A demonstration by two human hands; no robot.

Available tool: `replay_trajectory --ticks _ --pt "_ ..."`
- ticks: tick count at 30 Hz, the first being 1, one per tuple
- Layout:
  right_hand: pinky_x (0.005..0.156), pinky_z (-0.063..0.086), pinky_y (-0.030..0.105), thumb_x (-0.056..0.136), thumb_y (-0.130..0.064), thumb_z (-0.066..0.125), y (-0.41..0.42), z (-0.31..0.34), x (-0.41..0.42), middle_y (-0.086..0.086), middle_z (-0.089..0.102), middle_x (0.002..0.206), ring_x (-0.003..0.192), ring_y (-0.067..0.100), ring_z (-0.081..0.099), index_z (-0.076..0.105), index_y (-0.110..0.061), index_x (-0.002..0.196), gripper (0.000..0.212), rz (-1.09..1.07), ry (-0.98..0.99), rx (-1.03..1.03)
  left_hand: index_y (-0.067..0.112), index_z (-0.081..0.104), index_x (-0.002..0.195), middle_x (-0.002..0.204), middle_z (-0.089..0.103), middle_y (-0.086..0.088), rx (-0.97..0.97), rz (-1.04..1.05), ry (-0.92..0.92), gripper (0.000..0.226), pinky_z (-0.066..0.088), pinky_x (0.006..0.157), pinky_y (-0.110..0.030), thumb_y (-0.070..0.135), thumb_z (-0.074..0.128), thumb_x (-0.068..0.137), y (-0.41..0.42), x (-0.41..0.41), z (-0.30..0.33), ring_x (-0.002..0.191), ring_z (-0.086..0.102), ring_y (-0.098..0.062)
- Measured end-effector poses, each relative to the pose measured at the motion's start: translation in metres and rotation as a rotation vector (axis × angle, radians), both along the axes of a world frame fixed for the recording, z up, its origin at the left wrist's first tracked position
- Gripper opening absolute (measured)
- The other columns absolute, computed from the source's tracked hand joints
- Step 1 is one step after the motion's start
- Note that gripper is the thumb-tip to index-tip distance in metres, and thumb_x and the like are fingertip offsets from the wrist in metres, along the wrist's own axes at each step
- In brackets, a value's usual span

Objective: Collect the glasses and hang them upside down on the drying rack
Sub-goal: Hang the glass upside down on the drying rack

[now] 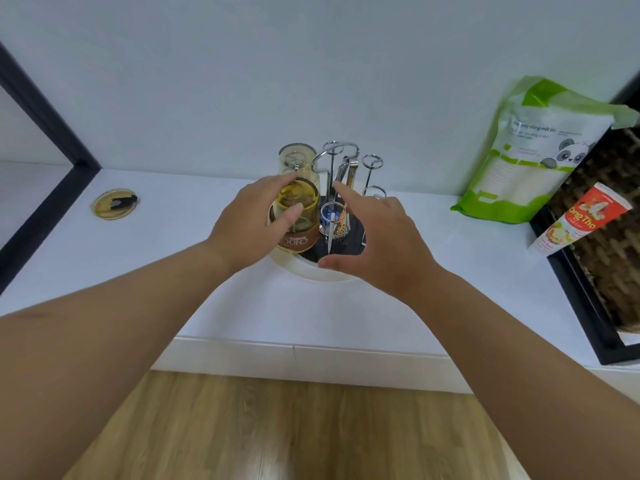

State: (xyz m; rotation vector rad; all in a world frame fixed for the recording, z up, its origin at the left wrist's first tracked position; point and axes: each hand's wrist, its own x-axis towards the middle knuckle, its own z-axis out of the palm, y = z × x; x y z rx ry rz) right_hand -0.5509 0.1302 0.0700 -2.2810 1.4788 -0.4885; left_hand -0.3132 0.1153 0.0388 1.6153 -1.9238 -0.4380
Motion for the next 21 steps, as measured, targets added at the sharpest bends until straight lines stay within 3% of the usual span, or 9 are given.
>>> replay_trajectory --ticks 4,11,16,21 --pt "0.102 0.046 0.053 0.071 -0.065 0.086 -0.002 -0.002 0.002 0.000 0.065 0.137 0.125 0.026 0.046 0.028 -0.033 0.165 0.115 0.024 -0.001 -0.003 0.025 0.046 0.152 0.145 0.056 0.004 0.053 0.001 0.111 0.050 0.043 0.110 -0.042 0.036 0.054 0.104 -0.002 -0.001 0.001 0.132 0.050 -0.014" --pt "0.102 0.045 0.052 0.068 -0.067 0.086 -0.007 -0.004 -0.002 -0.002 0.063 0.133 0.125 0.025 0.046 0.026 -0.037 0.164 0.117 0.007 -0.054 -0.011 0.028 0.045 0.152 0.146 0.052 0.010 0.080 0.014 0.175 0.050 0.039 0.108 -0.029 0.035 0.056 0.104 -0.003 -0.002 0.000 0.130 0.047 -0.004" --pt "0.105 0.044 0.051 0.066 -0.067 0.088 -0.006 0.002 -0.008 0.000 0.061 0.136 0.129 0.027 0.047 0.025 -0.036 0.165 0.121 -0.009 -0.081 0.009 0.037 0.042 0.152 0.155 0.045 0.013 0.090 0.088 0.323 0.063 0.037 0.112 -0.032 0.063 0.051 0.095 0.002 -0.005 0.008 0.141 0.041 -0.006" --pt "0.110 0.042 0.054 0.069 -0.064 0.088 -0.004 0.036 -0.019 0.002 0.058 0.145 0.134 0.028 0.044 0.026 -0.035 0.165 0.117 -0.036 -0.115 0.008 0.045 0.042 0.151 0.155 0.042 0.021 0.055 0.113 0.396 0.068 0.036 0.116 -0.034 0.073 0.049 0.090 0.010 -0.009 0.046 0.142 0.039 0.001"
